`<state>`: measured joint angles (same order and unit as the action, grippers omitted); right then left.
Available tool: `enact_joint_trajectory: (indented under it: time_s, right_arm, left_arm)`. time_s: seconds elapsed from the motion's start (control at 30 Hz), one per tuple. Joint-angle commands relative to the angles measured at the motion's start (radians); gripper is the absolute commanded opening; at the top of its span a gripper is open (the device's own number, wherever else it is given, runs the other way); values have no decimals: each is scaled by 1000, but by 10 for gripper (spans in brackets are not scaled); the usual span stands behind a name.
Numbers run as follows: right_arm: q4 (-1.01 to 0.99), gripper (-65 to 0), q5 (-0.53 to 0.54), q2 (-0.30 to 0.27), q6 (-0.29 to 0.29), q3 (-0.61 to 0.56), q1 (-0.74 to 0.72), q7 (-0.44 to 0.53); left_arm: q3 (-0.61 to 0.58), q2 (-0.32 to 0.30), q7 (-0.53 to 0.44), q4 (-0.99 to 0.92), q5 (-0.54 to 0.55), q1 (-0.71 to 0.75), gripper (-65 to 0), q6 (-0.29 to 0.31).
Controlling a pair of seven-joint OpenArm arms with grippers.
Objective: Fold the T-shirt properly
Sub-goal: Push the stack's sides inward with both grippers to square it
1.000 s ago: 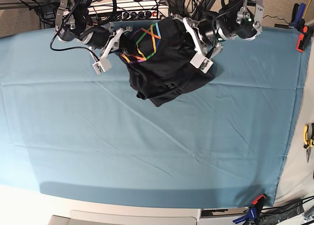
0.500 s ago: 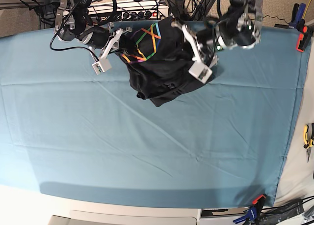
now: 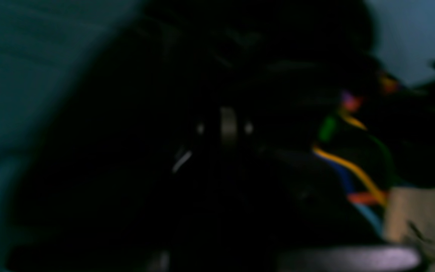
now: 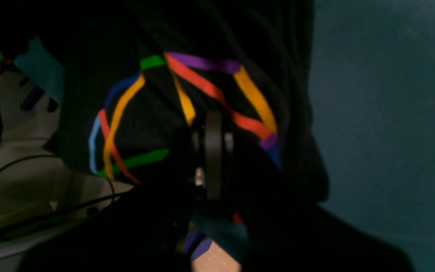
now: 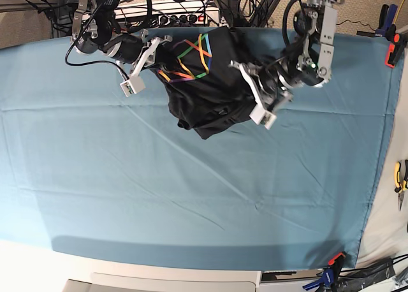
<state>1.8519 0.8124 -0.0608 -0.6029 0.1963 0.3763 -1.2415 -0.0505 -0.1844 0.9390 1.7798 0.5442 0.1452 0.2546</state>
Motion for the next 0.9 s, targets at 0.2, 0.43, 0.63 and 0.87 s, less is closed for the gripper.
enact_joint_trajectory:
  time_s: [0.2,0.43,0.63,0.87]
  right_arm:
    - [6,-650,-11,-2,3,1,4,-37]
    - [6,-650,59,21,2,-23,13,-79]
    - [6,-650,56,36,1,-130,14,-79]
    - [8,-650,51,33,-2,-128,6,-81]
  left_arm:
    - [7,-44,-21,13,-35,-118,-601,-34]
    - [7,-47,-21,13,-28,-132,-601,-34]
    - [7,-60,-15,13,-28,-132,-601,-34]
    - [50,-122,-11,14,-27,-149,-600,-35]
